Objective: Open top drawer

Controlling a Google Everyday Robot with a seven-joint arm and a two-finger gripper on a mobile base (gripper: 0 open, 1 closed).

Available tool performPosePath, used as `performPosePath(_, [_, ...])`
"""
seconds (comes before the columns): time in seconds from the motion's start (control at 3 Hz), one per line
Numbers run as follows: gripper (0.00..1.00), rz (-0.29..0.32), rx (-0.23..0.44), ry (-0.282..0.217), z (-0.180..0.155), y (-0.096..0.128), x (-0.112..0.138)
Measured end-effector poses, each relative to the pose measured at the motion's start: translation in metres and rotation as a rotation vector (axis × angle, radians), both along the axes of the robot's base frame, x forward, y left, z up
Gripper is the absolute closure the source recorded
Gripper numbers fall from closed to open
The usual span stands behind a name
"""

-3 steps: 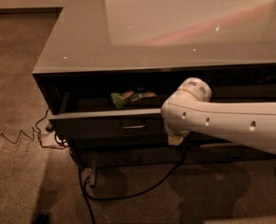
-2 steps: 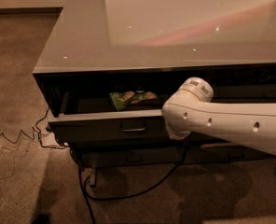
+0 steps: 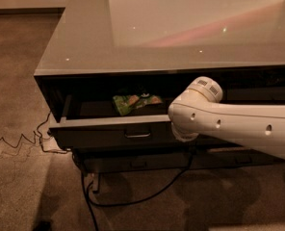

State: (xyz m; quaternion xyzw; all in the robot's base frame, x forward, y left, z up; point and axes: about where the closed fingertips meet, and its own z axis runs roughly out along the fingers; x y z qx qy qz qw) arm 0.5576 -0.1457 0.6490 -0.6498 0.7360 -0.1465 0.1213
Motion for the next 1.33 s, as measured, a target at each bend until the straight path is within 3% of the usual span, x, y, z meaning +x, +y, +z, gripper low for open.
performPosePath(1.33, [1.00, 0.000, 0.000, 0.000, 0.025, 0.000, 0.000])
